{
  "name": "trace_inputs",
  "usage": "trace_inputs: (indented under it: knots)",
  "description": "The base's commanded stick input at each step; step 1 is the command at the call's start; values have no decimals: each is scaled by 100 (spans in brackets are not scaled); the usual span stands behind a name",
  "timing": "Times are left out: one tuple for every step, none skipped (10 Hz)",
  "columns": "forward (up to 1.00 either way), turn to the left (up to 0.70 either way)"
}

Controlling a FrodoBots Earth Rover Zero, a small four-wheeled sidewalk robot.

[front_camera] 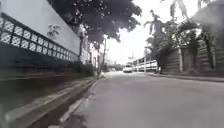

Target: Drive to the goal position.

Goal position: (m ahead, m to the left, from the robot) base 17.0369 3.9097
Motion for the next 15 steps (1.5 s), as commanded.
trace_inputs:
  knots:
    - [70, -1]
    - [70, -2]
    - [70, -2]
    - [70, -2]
    - [70, -2]
    - [70, -2]
    - [70, -2]
    - [70, -3]
    - [70, 0]
    - [70, 0]
    - [70, -1]
    - [70, -6]
    - [70, -11]
    - [70, -30]
    - [70, -16]
